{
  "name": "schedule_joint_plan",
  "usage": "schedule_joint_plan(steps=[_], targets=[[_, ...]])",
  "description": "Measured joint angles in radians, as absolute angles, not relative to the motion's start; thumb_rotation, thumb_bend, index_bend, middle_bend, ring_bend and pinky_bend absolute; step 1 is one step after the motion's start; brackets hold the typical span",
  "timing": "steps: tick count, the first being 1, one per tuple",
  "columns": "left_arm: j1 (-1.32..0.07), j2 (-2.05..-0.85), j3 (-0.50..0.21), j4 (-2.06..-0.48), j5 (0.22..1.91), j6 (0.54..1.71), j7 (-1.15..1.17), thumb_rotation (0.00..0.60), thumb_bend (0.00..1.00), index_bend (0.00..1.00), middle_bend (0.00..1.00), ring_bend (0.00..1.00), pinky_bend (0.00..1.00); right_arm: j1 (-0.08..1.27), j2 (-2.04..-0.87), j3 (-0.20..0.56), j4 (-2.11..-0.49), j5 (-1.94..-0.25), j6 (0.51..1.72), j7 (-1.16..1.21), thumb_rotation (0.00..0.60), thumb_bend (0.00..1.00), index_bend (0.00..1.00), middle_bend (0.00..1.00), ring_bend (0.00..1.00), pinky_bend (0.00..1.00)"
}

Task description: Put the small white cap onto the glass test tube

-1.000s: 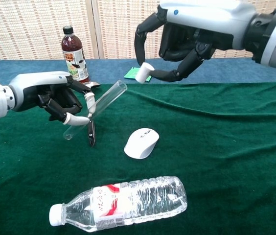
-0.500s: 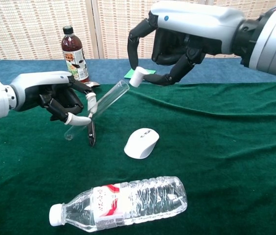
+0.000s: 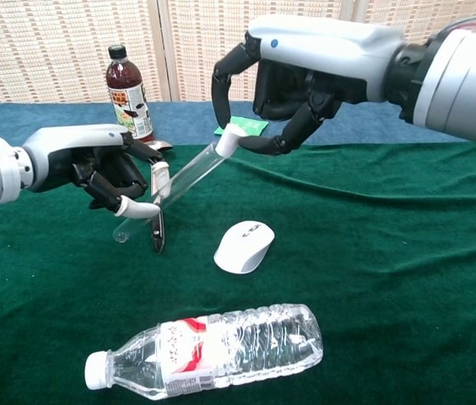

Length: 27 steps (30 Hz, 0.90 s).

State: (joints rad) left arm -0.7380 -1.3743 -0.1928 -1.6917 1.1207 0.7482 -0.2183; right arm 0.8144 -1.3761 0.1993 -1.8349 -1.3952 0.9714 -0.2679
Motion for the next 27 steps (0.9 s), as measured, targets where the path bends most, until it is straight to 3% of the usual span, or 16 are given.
schedule_joint_plan(steps=[27], targets=[[-0.757, -1.368, -0.193, -1.712, 1.078, 0.745, -0.189, 0.6, 0.51, 0.66, 0.92, 0.87, 0.83, 0.845, -1.424, 0.19, -1.801, -1.384, 0.969, -0.308, 0.6, 0.62, 0.69, 1.0, 1.0, 1.0]])
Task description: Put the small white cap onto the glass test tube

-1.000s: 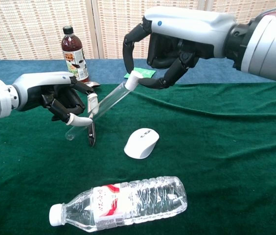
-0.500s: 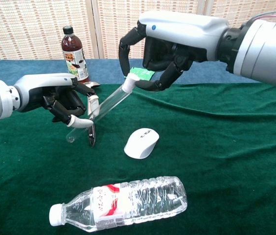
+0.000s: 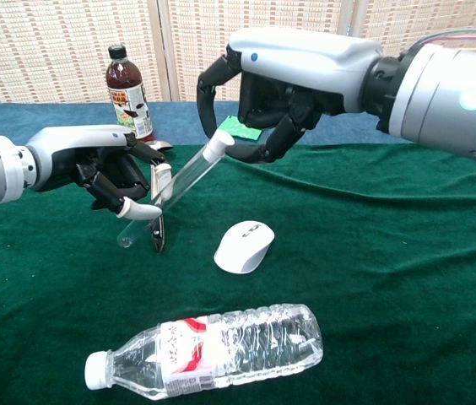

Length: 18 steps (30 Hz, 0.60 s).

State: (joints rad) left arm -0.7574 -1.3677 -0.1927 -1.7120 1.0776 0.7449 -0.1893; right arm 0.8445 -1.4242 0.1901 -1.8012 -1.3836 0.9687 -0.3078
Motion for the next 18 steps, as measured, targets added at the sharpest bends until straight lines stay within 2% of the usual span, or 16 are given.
schedule_joint_plan(steps=[11, 14, 18], targets=[[-0.759, -1.362, -0.19, -1.716, 1.072, 0.743, -0.19, 0.6, 0.51, 0.66, 0.92, 0.88, 0.83, 0.855, -1.439, 0.186, -1.793, -1.366, 0.961, -0.328, 0.6, 0.63, 0.68, 1.0, 1.0, 1.0], [-0.758, -1.363, -0.189, -1.713, 1.073, 0.746, -0.188, 0.6, 0.51, 0.66, 0.92, 0.88, 0.83, 0.856, -1.435, 0.184, -1.791, -1.361, 0.958, -0.336, 0.6, 0.63, 0.55, 1.0, 1.0, 1.0], [-0.757, -1.374, -0.183, -1.699, 1.072, 0.751, -0.18, 0.6, 0.51, 0.66, 0.92, 0.88, 0.83, 0.856, -1.43, 0.181, -1.79, -1.345, 0.949, -0.332, 0.6, 0.59, 0.25, 1.0, 1.0, 1.0]])
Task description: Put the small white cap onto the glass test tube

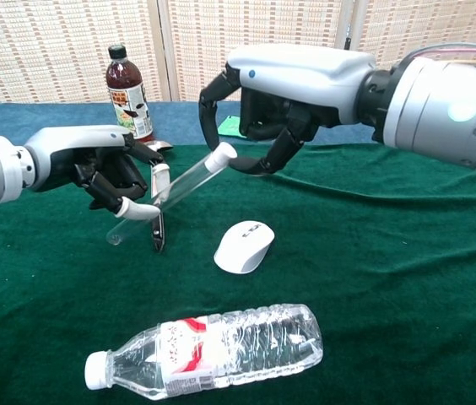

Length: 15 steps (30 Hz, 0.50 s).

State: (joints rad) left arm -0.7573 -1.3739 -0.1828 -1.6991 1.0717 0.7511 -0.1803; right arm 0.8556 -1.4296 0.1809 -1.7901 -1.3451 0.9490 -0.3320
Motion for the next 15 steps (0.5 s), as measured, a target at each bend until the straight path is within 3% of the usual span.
schedule_joint_plan(steps=[3, 5, 15], targets=[[-0.757, -1.383, -0.177, -1.687, 1.068, 0.756, -0.167, 0.6, 0.51, 0.66, 0.92, 0.88, 0.83, 0.858, -1.424, 0.178, -1.796, -1.321, 0.934, -0.339, 0.6, 0.44, 0.05, 1.0, 1.0, 1.0], [-0.757, -1.386, -0.172, -1.682, 1.066, 0.763, -0.15, 0.6, 0.51, 0.66, 0.92, 0.88, 0.83, 0.86, -1.421, 0.177, -1.801, -1.305, 0.927, -0.35, 0.6, 0.37, 0.01, 0.99, 1.0, 1.0], [-0.753, -1.392, -0.141, -1.632, 1.032, 0.797, -0.044, 0.6, 0.51, 0.66, 0.92, 0.88, 0.83, 0.841, -1.379, 0.168, -1.84, -1.277, 0.95, -0.364, 0.6, 0.35, 0.0, 0.99, 1.0, 1.0]])
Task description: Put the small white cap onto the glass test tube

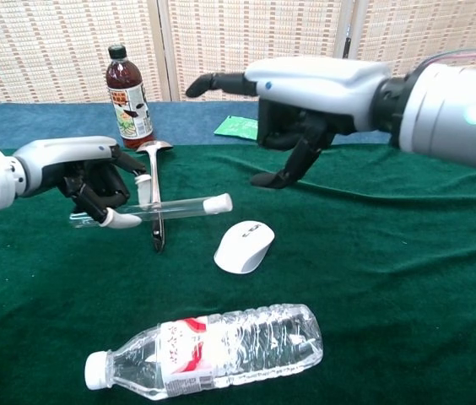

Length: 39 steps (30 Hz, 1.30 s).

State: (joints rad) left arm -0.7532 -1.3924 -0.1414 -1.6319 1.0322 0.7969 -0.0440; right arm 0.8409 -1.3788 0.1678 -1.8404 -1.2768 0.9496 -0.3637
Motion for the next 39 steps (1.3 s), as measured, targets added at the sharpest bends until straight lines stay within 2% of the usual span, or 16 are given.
schedule_joint_plan(steps=[7, 13, 24, 27, 32, 39], targets=[[-0.735, -1.402, -0.108, -1.54, 1.013, 0.835, 0.034, 0.6, 0.51, 0.67, 0.92, 0.87, 0.83, 0.768, -1.265, 0.161, -1.878, -1.289, 1.033, -0.337, 0.6, 0.35, 0.0, 0.99, 1.0, 1.0], [-0.71, -1.414, -0.09, -1.445, 1.0, 0.822, 0.023, 0.6, 0.51, 0.67, 0.92, 0.87, 0.83, 0.689, -1.168, 0.141, -1.898, -1.292, 1.082, -0.248, 0.6, 0.35, 0.0, 0.99, 1.0, 1.0], [-0.658, -1.419, -0.061, -1.335, 1.079, 0.793, -0.068, 0.6, 0.51, 0.64, 0.92, 0.87, 0.83, 0.551, -1.09, 0.109, -1.859, -1.315, 1.19, -0.114, 0.6, 0.35, 0.0, 0.99, 1.0, 1.0], [-0.645, -1.423, -0.061, -1.305, 1.091, 0.785, -0.096, 0.6, 0.51, 0.58, 0.92, 0.86, 0.83, 0.53, -1.083, 0.105, -1.849, -1.317, 1.201, -0.099, 0.6, 0.35, 0.0, 0.99, 1.0, 1.0], [-0.637, -1.421, -0.063, -1.296, 1.101, 0.766, -0.105, 0.6, 0.51, 0.41, 0.92, 0.85, 0.83, 0.508, -1.077, 0.102, -1.845, -1.313, 1.205, -0.1, 0.6, 0.35, 0.0, 0.99, 1.0, 1.0], [-0.633, -1.41, -0.069, -1.319, 1.073, 0.768, -0.054, 0.6, 0.51, 0.33, 0.92, 0.85, 0.82, 0.474, -1.073, 0.101, -1.837, -1.312, 1.22, -0.076, 0.6, 0.35, 0.0, 0.99, 1.0, 1.0]])
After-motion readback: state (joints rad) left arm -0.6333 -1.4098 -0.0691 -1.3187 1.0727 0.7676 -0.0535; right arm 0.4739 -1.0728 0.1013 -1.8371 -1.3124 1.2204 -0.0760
